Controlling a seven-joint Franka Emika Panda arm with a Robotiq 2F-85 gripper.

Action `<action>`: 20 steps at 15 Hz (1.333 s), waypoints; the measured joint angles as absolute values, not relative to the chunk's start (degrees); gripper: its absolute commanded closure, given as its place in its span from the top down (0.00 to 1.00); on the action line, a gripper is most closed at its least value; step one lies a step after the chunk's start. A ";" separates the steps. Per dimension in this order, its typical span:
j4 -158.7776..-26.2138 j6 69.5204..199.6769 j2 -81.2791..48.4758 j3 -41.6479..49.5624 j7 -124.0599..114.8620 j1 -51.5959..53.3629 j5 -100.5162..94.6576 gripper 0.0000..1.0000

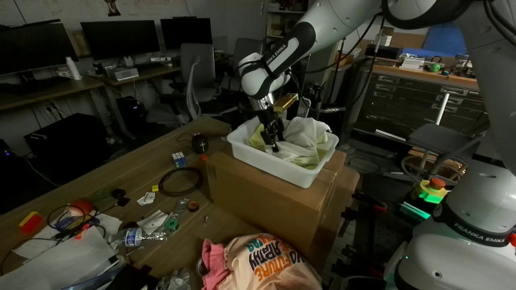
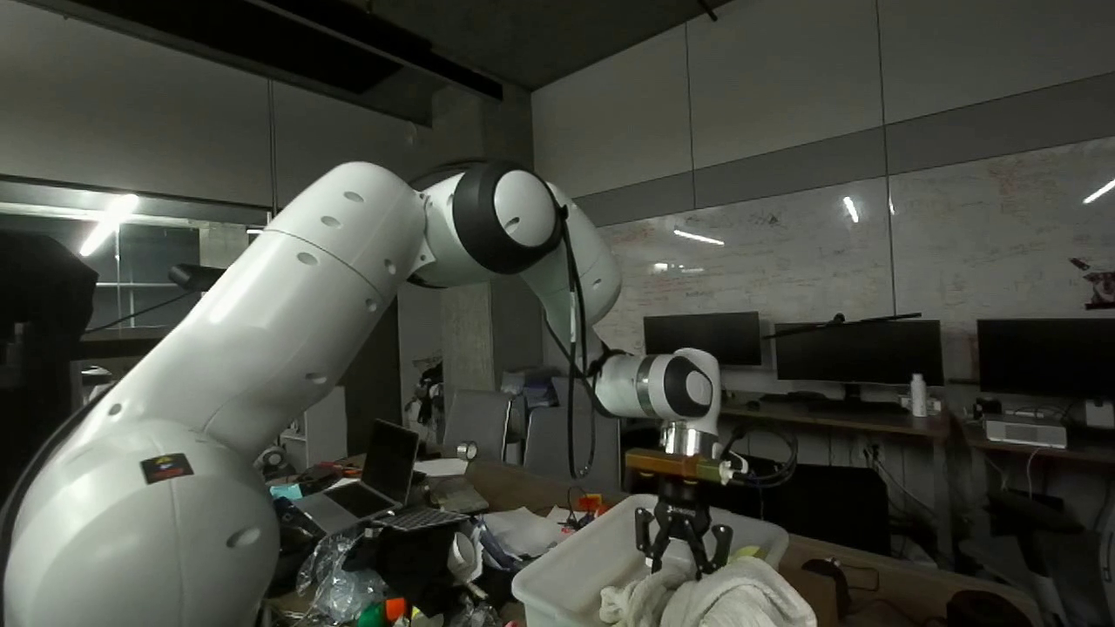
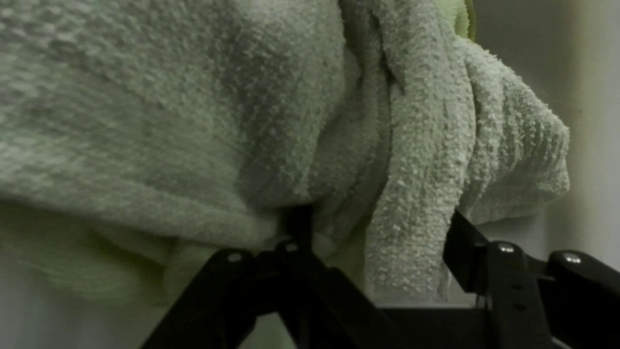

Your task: Take the clothing out of the white storage bin and put them on the table

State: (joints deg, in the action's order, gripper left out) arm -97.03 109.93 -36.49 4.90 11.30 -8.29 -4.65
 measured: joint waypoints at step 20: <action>-103.85 118.69 -13.15 4.92 6.01 -10.23 11.21 0.03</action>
